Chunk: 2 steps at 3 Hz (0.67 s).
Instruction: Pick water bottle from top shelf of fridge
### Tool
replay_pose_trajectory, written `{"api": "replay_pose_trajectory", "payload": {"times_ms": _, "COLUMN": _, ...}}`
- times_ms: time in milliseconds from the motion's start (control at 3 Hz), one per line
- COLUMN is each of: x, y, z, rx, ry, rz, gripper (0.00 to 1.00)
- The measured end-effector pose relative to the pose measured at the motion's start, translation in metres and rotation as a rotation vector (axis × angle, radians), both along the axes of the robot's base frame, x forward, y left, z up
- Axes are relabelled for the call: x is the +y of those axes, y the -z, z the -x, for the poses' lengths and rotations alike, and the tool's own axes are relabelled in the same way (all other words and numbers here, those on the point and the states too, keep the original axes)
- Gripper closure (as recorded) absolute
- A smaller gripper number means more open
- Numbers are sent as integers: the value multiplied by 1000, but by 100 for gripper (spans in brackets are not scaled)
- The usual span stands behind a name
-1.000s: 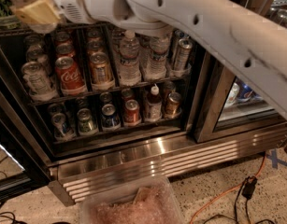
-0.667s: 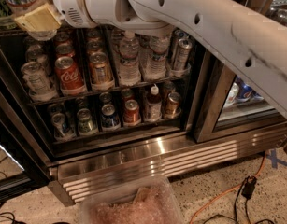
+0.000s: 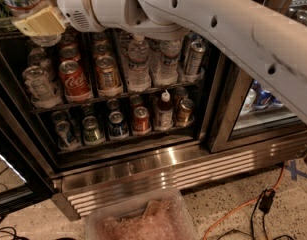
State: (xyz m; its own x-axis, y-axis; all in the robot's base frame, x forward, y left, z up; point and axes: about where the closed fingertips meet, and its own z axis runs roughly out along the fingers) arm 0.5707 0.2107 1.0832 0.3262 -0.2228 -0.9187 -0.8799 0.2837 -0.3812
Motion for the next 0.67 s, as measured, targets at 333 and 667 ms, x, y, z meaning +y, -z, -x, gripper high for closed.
{"api": "replay_pose_trajectory", "payload": {"times_ms": 333, "x": -10, "y": 6, "z": 18, "rx": 38, "ry": 11, "rz": 14, "gripper": 100}}
{"api": "replay_pose_trajectory", "payload": {"times_ms": 667, "x": -16, "y": 13, "z": 27, "rx": 57, "ry": 18, "rz": 17, "gripper": 100}}
